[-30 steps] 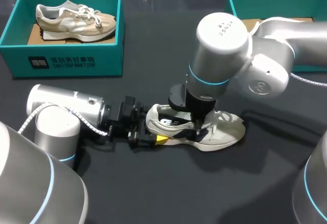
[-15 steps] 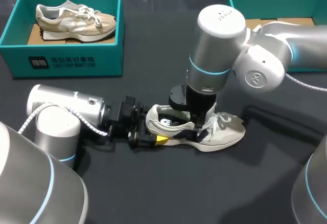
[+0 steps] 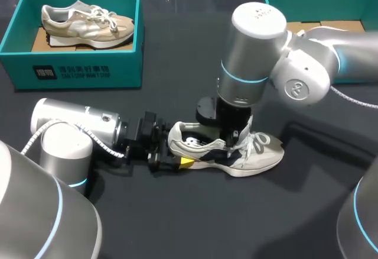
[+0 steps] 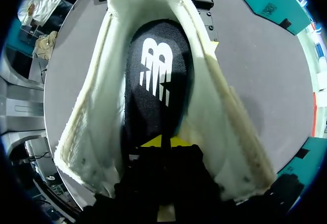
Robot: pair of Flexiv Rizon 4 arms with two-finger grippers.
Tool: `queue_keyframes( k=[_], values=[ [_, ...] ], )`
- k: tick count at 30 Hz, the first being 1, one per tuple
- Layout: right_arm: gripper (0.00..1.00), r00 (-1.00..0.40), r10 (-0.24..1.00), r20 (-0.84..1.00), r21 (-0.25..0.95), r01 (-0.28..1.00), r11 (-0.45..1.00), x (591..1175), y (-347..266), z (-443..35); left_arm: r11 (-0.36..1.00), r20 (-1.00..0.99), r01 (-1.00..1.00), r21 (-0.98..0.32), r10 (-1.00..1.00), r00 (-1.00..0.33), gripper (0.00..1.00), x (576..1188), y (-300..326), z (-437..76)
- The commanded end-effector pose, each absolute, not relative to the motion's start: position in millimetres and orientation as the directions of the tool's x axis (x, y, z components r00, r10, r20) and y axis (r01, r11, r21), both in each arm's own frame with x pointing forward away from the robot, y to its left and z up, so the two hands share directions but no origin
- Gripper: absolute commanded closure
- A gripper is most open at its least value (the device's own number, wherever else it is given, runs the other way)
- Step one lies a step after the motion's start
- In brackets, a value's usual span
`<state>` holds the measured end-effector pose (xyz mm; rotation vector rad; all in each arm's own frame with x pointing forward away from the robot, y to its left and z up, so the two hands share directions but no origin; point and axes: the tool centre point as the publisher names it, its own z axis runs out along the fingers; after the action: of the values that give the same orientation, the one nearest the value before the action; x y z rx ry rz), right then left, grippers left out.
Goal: Take the shoe out of the shoebox, open the shoe tongue, remove and reinsert the insole, then place the shoe into the shoebox
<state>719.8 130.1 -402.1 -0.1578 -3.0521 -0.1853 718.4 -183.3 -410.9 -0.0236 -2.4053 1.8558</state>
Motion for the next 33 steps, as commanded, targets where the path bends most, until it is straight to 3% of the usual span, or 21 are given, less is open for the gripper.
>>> queue_keyframes(
  k=[1,6,13,20,24,33],
  values=[
    [1.00,-0.993,0.098,0.067,0.155,0.107,0.982,699,123,-420,0.256,0.072,-0.051,-0.965,0.071,-0.995,1.00,720,-182,-412],
    [1.00,-0.994,0.089,0.065,0.233,0.102,0.967,700,118,-407,0.256,0.072,-0.051,-0.965,0.071,-0.995,1.00,720,-182,-412],
    [1.00,-0.999,0.047,0.019,0.437,0.051,0.898,705,107,-381,0.256,0.072,-0.051,-0.965,0.071,-0.995,1.00,720,-182,-412],
    [1.00,-0.999,-0.035,-0.039,0.588,-0.051,0.807,711,101,-362,0.256,0.072,-0.051,-0.965,0.071,-0.995,1.00,720,-182,-412],
    [1.00,-0.997,-0.060,-0.054,0.639,-0.081,0.765,715,97,-358,0.256,0.072,-0.051,-0.965,0.071,-0.995,1.00,720,-182,-412],
    [1.00,-0.984,-0.154,-0.090,0.615,-0.176,0.769,722,117,-340,0.256,0.072,-0.051,-0.965,0.071,-0.995,1.00,720,-182,-412]
  ],
)
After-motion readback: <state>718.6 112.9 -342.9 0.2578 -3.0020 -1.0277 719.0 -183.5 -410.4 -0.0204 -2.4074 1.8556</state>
